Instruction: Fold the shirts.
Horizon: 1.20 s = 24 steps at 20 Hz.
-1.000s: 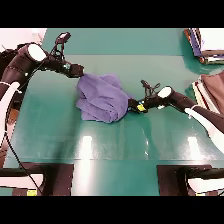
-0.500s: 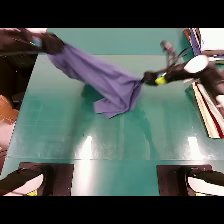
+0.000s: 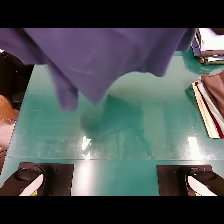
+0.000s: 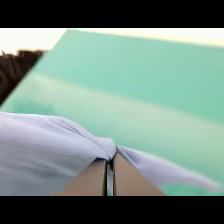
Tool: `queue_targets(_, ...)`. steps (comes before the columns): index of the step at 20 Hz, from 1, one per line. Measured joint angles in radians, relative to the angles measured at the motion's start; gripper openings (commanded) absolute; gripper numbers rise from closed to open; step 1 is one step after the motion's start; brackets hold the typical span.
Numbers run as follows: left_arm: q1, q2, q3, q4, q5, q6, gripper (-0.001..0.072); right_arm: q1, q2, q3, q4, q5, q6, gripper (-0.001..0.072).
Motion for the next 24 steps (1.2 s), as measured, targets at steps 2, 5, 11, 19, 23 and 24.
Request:
queue_targets(2, 0.000, 0.008, 0.023, -0.011, -0.005, 0.000, 0.0022, -0.001, 0.023, 0.048, -0.023, 0.003, 0.000, 0.0016)
queue_targets(5, 0.000, -0.007, 0.025, -0.009, -0.039, 0.000, 0.0023, -0.002, 0.012, 0.123, -0.060, 0.012, 0.001, 0.0016)
queue_targets(11, 0.001, -0.169, -0.154, 0.034, -0.172, 0.000, 0.0023, -0.003, -0.230, 0.219, -0.087, 0.132, 0.042, 0.0016)
queue_targets(19, 0.001, -0.535, -0.453, 0.039, -0.080, 0.036, 0.0024, -0.004, -0.620, 0.086, -0.086, 0.151, 0.059, 0.0016)
queue_targets(23, 0.002, -0.632, -0.481, 0.039, 0.012, 0.047, 0.0026, -0.004, -0.695, 0.068, -0.083, 0.124, 0.060, 0.0017)
queue_targets(24, 0.002, -0.642, -0.483, 0.039, 0.018, 0.049, 0.0114, -0.004, -0.702, 0.066, -0.084, 0.124, 0.060, 0.0017)
